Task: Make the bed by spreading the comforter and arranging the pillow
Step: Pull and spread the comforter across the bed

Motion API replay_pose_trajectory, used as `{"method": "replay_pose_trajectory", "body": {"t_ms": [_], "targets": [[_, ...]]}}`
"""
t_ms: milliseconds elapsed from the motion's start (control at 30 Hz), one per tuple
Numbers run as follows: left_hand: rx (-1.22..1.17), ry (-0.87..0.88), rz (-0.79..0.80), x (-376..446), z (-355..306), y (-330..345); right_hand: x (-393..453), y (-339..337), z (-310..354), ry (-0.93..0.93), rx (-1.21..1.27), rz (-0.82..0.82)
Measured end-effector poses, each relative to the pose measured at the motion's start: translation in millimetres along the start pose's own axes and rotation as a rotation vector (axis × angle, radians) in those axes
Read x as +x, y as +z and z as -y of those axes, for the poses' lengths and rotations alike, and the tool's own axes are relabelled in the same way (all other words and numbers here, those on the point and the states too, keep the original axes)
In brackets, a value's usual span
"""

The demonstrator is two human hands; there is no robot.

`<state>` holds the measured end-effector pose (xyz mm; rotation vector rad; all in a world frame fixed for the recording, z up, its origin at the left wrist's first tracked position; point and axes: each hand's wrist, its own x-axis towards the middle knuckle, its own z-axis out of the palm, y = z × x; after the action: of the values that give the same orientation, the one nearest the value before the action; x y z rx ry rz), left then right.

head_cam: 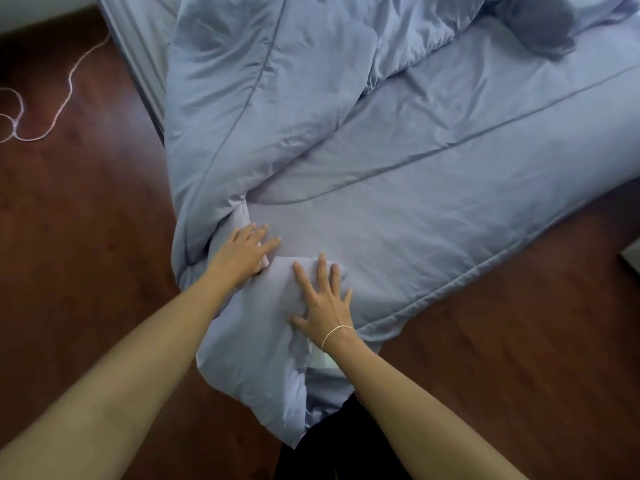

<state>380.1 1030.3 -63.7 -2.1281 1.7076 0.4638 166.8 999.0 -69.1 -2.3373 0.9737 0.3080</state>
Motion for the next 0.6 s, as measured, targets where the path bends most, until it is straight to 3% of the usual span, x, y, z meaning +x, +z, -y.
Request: {"method": "replay_pose_trajectory", "body": {"t_ms": [67,267,333,433,500,533,600], "targets": [[0.109,0.054,0.033,9.9,10.5,7.1,19.3,2.5,-2.6,-0.015,0.023,0.022],[0.404,0.244,-0.069,-26.9,77.7,28.7,43.7,34.9,10.5,-0.235,0.132,-0.051],[0.439,0.226,-0.102,-70.2,116.5,38.3,37.6,49.6,29.3,-0.334,0.157,0.1],[0.414,0.137,-0.145,-150.7,178.6,55.0,13.1,60.5,64.2,-0.502,0.059,0.63],[0.418,0.004,-0.011,-194.2,191.4,49.4,-0.7,60.7,76.6,-0.551,-0.01,0.756],[0.432,-0.074,0.129,-204.7,190.2,46.3,-2.9,56.6,76.3,-0.553,-0.016,0.706],[0.404,-0.182,0.333,-211.8,181.7,51.0,2.6,47.0,64.8,-0.552,-0.041,0.446]]}}
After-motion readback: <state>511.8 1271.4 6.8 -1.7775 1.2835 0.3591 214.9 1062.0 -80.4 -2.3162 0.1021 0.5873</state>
